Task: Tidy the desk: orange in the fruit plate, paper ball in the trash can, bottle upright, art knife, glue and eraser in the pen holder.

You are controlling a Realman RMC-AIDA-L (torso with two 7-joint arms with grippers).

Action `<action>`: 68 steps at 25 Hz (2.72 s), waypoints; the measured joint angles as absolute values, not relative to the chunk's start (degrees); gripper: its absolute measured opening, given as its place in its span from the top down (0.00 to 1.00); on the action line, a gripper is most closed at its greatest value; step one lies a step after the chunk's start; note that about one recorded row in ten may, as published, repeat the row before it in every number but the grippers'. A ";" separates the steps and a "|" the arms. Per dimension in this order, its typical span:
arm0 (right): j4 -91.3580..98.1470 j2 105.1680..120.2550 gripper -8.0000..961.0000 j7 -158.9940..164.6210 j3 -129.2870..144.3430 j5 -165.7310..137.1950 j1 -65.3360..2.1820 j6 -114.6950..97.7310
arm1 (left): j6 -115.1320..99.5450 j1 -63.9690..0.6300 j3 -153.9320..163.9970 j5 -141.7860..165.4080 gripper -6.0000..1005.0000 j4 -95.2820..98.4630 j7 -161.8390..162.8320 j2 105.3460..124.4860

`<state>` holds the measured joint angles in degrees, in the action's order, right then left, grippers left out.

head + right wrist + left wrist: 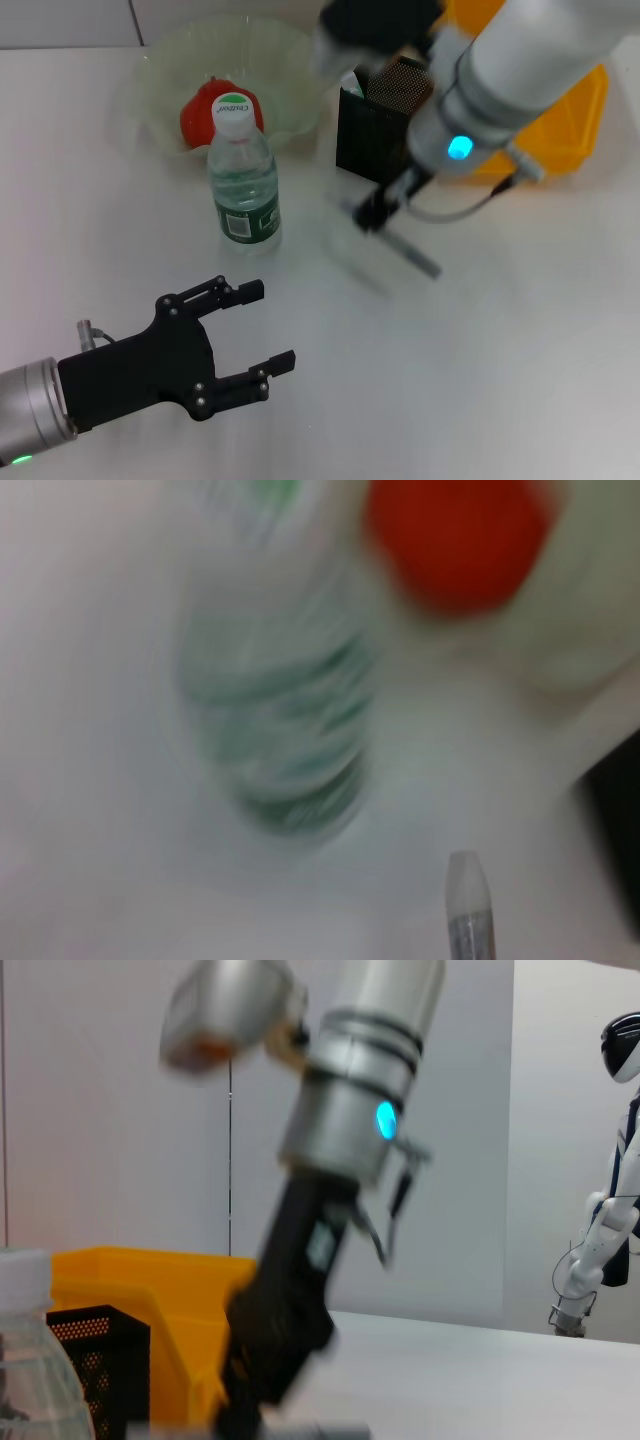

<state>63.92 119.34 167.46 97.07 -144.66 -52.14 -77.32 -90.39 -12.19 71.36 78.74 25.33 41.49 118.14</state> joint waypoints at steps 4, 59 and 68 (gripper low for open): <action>80.68 119.26 0.86 164.34 85.45 -145.82 -45.24 -81.75 | -90.40 -12.31 71.36 78.74 0.23 25.39 41.67 118.18; 44.78 115.10 0.21 73.85 26.26 -98.52 -7.59 -116.46 | -90.62 -16.83 72.95 78.73 0.23 25.76 44.39 118.38; 47.76 118.12 0.21 73.59 29.87 -120.20 -14.16 -115.32 | -90.38 -19.61 77.30 79.44 0.23 25.82 49.49 118.00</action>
